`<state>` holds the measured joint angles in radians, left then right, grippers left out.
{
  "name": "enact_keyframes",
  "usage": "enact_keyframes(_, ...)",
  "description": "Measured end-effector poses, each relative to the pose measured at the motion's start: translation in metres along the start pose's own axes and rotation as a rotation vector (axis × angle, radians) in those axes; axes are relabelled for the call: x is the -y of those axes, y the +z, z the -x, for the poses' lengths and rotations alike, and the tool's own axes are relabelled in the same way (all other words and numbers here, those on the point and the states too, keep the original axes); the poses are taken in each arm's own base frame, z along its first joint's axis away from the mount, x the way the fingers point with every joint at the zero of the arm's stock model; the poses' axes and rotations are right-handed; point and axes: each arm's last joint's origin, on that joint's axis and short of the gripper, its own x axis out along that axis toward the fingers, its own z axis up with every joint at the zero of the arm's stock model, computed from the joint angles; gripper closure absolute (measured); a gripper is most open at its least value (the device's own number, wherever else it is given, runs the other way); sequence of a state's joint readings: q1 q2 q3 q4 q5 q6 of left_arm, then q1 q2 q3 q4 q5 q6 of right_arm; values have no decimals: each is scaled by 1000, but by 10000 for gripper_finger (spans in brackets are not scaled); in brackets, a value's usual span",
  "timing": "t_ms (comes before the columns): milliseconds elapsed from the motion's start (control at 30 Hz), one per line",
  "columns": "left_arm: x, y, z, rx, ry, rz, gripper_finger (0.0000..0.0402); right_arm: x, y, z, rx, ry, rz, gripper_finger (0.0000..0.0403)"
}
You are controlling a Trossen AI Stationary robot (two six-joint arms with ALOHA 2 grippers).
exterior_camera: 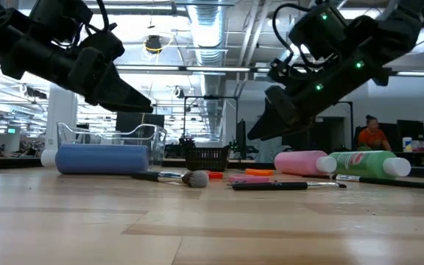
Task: Pick & Place Paint Supplies
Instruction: Put the pink paint bottle into the transparent bin
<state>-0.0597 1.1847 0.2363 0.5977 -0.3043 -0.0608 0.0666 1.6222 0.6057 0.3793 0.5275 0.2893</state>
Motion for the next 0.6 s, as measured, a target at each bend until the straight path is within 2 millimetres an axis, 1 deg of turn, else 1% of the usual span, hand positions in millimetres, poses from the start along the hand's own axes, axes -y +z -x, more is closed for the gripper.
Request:
enact_keyframes(100,-1,-1,0,-12,22,-4,104,-1,3,-1,-1,1,-4,127)
enact_keyframes(267,-1,-3,0,-29,39,-7,105,3,0,-2,-35,-10,-23,127)
enact_keyframes(500,-1,-4,0,-38,41,-9,106,15,-1,-8,-90,3,-61,127)
enact_keyframes(600,-1,-4,0,-38,42,-9,106,20,6,-12,-138,-32,-45,127)
